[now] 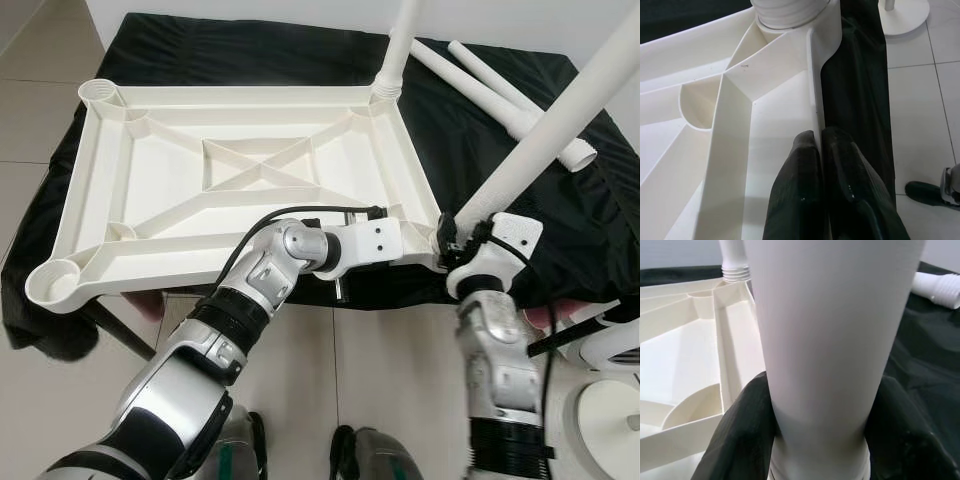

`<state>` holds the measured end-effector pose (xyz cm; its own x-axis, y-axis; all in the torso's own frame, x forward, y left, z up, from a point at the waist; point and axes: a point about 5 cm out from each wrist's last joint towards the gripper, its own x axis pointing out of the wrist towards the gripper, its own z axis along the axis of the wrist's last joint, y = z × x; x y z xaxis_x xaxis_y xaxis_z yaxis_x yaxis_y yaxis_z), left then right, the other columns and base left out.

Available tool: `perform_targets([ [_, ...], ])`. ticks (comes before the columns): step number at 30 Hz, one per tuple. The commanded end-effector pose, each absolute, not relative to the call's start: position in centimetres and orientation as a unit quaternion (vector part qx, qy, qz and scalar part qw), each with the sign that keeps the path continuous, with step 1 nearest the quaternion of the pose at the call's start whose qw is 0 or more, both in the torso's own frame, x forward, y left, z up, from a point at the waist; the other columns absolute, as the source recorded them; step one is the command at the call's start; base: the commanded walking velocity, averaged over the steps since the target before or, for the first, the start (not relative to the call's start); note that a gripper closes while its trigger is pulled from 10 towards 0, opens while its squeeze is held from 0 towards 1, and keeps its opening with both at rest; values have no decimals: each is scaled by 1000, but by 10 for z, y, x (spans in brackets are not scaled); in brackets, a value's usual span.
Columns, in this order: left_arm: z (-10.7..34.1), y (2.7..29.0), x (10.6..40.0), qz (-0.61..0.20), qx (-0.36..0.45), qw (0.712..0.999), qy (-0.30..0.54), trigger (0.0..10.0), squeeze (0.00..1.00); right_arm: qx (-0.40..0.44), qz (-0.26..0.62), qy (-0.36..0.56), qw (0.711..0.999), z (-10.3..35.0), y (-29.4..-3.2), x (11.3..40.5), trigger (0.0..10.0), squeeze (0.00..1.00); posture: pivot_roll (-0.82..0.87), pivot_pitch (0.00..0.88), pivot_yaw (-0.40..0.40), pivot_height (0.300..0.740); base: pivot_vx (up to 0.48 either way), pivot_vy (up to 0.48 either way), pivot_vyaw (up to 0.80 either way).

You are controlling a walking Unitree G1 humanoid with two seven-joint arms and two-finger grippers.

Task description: Building children table

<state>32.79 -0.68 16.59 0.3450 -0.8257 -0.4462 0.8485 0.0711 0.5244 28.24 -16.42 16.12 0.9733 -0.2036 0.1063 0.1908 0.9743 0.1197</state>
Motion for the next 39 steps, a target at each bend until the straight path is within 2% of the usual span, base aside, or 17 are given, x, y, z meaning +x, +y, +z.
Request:
perform_targets([
  [1,186,-22,326,-539,365,757,-54,10000,0,73,-97,-40,992,158,-145,284,10000,0,2,103,-80,740,0,0,0],
  [11,186,-22,326,-540,365,757,-54,10000,0,67,-125,-33,989,157,-154,285,10000,0,2,105,-74,740,0,0,0],
  [12,185,-22,326,-540,365,756,-53,10000,0,72,-123,-33,989,157,-153,284,10000,1000,3,104,-72,740,0,0,0],
  [15,185,-22,325,-542,365,755,-53,10000,0,92,-92,-32,991,157,-150,284,10000,1000,3,103,-70,740,0,0,0],
  [26,184,-22,323,-545,366,753,-53,10000,0,96,-133,-34,986,157,-166,285,10000,1000,5,102,-67,740,0,0,0],
  [27,183,-22,323,-545,366,753,-52,10000,0,97,-132,-33,986,157,-169,286,10000,255,4,101,-67,740,0,0,0],
  [28,183,-23,323,-546,365,752,-52,10000,0,98,-116,-38,988,159,-170,287,10000,0,5,100,-67,740,0,0,0],
  [30,183,-23,322,-546,365,752,-52,10000,0,98,-103,-42,989,160,-171,288,10000,0,5,100,-67,740,0,0,0],
  [34,182,-24,322,-547,365,751,-53,10000,0,79,6,-59,995,165,-171,291,10000,0,3,97,-65,740,0,0,0],
  [36,182,-24,322,-548,365,751,-53,10000,0,77,16,-58,995,165,-171,291,10000,0,3,97,-65,740,0,0,0],
  [38,183,-24,322,-548,365,751,-53,10000,0,54,81,-63,993,166,-171,291,10000,0,3,95,-65,740,0,0,0],
  [39,183,-24,322,-548,365,751,-53,10000,0,54,81,-63,993,166,-171,291,10000,0,3,95,-65,740,0,0,0],
])
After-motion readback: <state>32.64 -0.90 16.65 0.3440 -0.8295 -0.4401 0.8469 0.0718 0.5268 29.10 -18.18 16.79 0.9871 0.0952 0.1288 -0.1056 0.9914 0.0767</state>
